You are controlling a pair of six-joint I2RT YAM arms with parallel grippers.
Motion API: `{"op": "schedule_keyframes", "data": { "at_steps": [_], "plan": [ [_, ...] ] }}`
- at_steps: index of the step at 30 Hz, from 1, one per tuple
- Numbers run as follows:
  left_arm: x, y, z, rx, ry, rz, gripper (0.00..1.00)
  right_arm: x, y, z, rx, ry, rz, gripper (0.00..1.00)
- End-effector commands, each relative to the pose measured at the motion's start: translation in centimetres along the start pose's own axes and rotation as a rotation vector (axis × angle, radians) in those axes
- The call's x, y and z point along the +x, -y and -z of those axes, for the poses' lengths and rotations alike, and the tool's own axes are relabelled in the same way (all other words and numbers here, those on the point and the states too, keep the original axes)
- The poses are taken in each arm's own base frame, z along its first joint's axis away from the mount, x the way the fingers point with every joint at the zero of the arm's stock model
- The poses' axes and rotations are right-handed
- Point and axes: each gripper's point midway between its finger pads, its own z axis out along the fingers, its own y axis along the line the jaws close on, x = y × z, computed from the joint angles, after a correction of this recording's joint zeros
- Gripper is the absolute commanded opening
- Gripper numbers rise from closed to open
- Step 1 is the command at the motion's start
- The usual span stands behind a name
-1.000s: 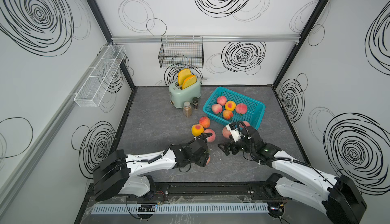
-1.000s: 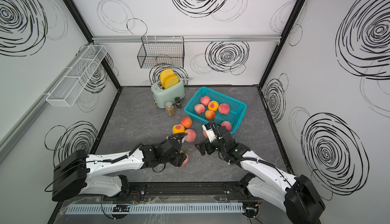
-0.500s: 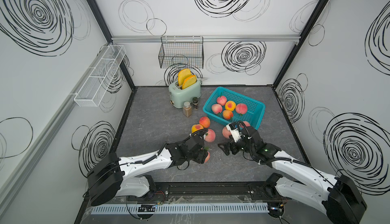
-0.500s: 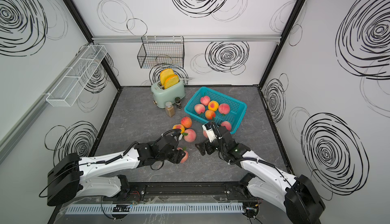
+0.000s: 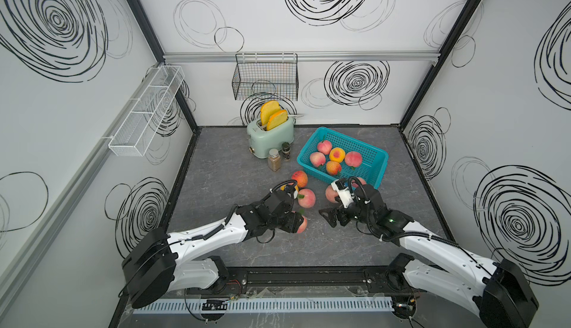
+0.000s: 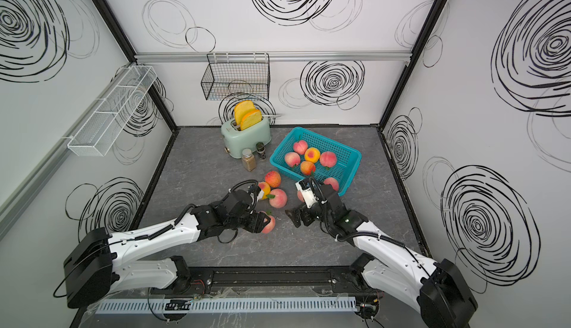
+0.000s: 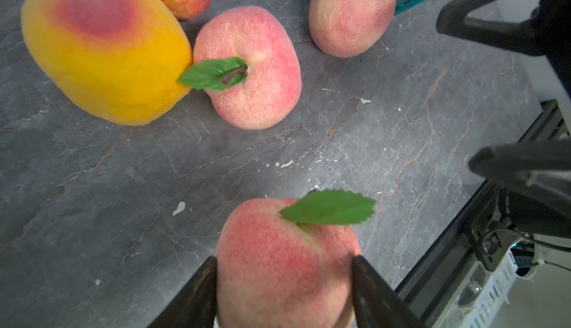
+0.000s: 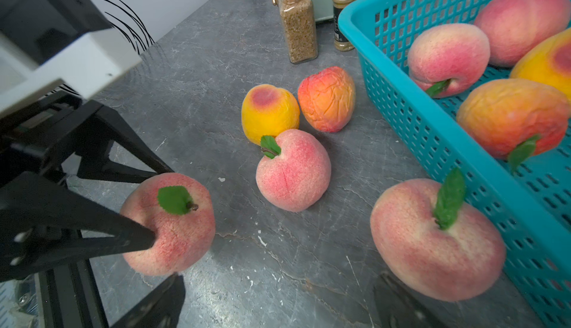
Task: Put the peaches into the basket
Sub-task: Pick up the peach from the center of the board.
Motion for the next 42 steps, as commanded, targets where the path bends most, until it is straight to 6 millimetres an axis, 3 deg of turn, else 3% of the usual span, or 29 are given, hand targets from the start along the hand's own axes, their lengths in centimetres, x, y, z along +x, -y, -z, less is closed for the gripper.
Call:
{"op": "schedule_keyframes", "data": {
  "at_steps": [1,22,30,42],
  "plan": [
    [-2.8,1.6,1.2,0.094,0.07,-0.001,0.61,-2.3,-1.2,0.5,-0.049,0.067,0.051,0.99],
    [-8.2,1.7,4.3,0.304,0.181,0.109,0.62,-4.0,-5.6,0.4,-0.252,0.121,0.14,0.99],
    [-10.1,3.0,5.2,0.357,0.218,0.1,0.62,-4.7,-6.7,-0.5,-0.28,0.134,0.136,0.99],
    [-10.4,4.7,5.7,0.405,0.214,0.074,0.63,-6.5,-7.2,-1.6,-0.29,0.17,0.127,0.99]
  ]
}}
